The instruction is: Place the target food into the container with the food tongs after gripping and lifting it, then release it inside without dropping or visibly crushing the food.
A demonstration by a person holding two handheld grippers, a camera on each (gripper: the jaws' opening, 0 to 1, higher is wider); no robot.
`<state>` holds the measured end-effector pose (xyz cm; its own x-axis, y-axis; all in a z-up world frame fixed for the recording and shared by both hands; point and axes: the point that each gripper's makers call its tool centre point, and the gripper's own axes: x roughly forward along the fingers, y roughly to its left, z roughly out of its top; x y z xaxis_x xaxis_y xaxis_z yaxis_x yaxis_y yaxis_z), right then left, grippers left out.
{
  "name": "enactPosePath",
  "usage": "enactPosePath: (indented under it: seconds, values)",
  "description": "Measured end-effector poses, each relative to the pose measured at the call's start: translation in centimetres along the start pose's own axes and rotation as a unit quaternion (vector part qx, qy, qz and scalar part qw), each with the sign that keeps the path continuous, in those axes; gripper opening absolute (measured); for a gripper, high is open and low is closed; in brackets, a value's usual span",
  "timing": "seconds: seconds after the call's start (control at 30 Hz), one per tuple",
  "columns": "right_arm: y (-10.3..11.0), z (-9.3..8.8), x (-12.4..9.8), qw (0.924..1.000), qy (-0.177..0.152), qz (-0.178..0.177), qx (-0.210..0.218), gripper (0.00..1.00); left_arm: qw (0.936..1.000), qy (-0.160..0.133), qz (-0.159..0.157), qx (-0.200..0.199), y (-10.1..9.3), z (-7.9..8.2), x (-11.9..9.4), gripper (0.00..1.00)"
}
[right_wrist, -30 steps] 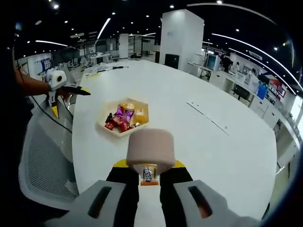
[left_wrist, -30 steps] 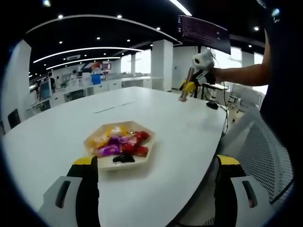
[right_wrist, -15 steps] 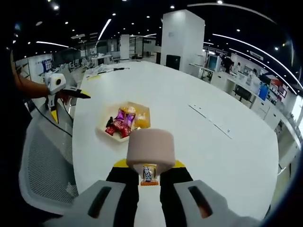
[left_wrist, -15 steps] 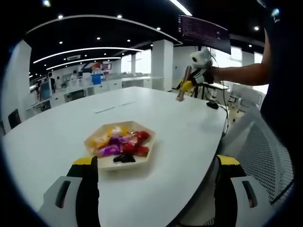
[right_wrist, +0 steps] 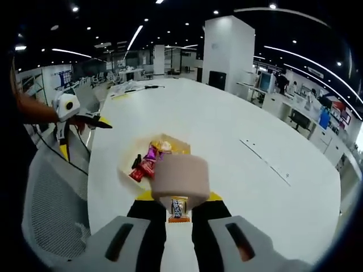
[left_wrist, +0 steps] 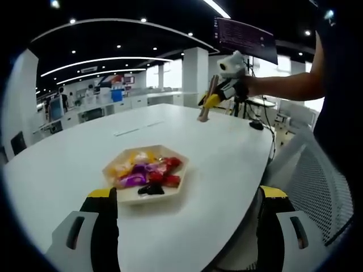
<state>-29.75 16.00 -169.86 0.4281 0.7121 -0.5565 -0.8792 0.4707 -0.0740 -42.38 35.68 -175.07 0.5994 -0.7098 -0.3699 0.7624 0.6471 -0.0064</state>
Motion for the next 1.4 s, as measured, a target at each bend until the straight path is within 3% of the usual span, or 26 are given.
enactPosePath:
  seconds: [0.4,0.6,1.03,1.4]
  values:
    - [0.7,3.3,4.5,0.9994,-0.009,0.023,-0.022,0.15,1.0,-0.001,-0.002,0.003,-0.1,0.1,0.0,0.99]
    - [1.0,3.3,6.7,0.9993,-0.004,0.031,-0.019,0.15,0.9994,0.013,-0.008,0.03,-0.7,-0.6,0.3,0.99]
    - [2.0,5.4,10.6,0.9988,-0.005,0.043,-0.023,0.16,0.9999,0.005,-0.007,0.01,-0.4,-0.2,0.1,0.99]
    - [1.8,5.5,12.5,0.9991,-0.004,0.036,-0.021,0.16,0.9997,0.016,-0.007,0.018,-0.5,-0.7,0.2,0.99]
